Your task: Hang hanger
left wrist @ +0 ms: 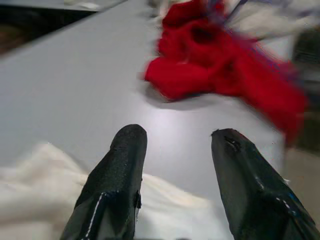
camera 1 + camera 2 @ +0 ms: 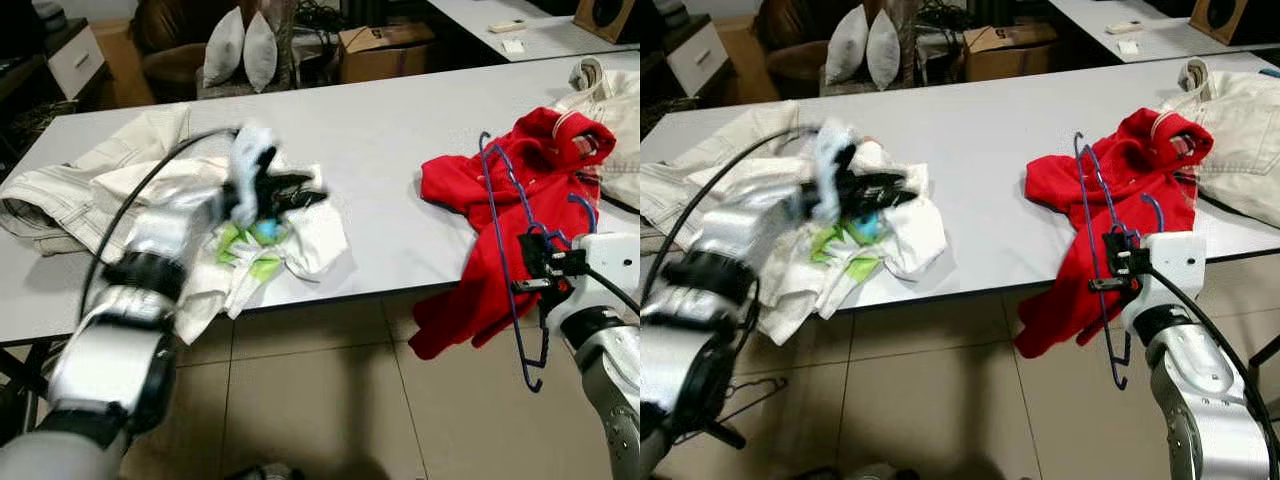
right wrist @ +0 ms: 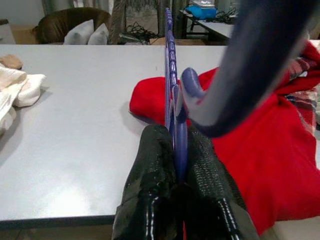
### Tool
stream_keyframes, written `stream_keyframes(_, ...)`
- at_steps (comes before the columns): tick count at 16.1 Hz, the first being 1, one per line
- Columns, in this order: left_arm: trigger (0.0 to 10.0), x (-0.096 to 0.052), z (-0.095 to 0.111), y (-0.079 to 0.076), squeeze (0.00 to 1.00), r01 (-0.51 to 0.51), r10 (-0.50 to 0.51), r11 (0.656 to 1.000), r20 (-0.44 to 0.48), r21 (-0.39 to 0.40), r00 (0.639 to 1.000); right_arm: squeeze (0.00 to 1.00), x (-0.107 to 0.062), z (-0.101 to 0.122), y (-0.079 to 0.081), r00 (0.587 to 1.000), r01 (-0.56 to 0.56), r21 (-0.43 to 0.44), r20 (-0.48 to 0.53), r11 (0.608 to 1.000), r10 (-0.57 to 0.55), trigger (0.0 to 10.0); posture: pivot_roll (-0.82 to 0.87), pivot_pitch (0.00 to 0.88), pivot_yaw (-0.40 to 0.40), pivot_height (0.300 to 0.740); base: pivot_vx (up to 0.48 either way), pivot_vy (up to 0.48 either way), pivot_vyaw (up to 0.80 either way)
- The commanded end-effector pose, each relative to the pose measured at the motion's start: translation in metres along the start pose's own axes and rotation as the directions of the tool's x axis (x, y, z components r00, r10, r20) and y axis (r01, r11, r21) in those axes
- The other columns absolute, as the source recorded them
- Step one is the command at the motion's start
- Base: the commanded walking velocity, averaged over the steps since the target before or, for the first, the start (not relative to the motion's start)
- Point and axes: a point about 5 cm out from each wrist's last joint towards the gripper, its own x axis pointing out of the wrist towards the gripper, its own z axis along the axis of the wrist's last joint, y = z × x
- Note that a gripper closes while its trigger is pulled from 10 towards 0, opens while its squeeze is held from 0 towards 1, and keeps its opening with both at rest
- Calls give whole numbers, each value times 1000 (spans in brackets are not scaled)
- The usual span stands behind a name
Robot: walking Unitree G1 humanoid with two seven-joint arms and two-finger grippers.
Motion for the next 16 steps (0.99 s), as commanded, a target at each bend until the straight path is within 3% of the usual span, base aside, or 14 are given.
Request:
stream_keyframes(1, 10000, 6, -9, 1, 0, -86, 89, 995, -59, 50, 994, 0, 3, 6, 1, 1000, 2, -3, 29, 1000, -2, 10000, -112, 0, 128, 740, 0, 0, 0)
stream_keyframes(3, 10000, 21, -12, 1, 0, -235, 247, 964, -89, 127, 965, 0, 5, 9, 5, 999, -5, -3, 41, 1000, 6, 10000, -121, 0, 134, 740, 0, 0, 0)
stream_keyframes(5, 10000, 28, -13, -2, 0, -270, 305, 933, -124, 239, 944, 0, 7, 10, 8, 999, -14, -5, 47, 1000, 14, 10000, -141, 0, 146, 740, 0, 0, 0)
stream_keyframes(6, 10000, 30, -16, 0, 0, -290, 378, 870, -162, 400, 912, 0, 8, 11, 10, 999, -19, -10, 50, 1000, 20, 10000, -141, 0, 146, 740, 0, 0, 0)
stream_keyframes(7, 10000, 27, -16, 5, 0, -313, 450, 803, -172, 507, 876, 0, 8, 13, 11, 998, -20, -11, 54, 1000, 21, 10000, -161, 0, 159, 740, 0, 0, 0)
stream_keyframes(8, 10000, 20, -14, 15, 0, -363, 556, 703, -153, 612, 817, 0, 7, 14, 11, 998, -13, -8, 59, 1000, 14, 10000, -165, 0, 161, 740, 0, 0, 0)
stream_keyframes(9, 10000, 19, -15, 16, 0, -352, 576, 668, -156, 656, 802, 0, 7, 14, 11, 998, -11, -7, 58, 1000, 11, 10000, -166, 0, 160, 740, 0, 0, 0)
stream_keyframes(12, 10000, 14, -27, 19, 0, -317, 614, 624, -198, 714, 764, 0, 7, 13, 13, 998, -14, -5, 55, 1000, 14, 10000, -159, 0, 154, 740, 0, 0, 0)
stream_keyframes(16, 9961, 11, -30, 20, 0, -348, 623, 646, -207, 679, 754, 0, 10, 13, 14, 998, -20, -3, 56, 1000, 20, 10000, -151, 0, 148, 740, 0, 0, 0)
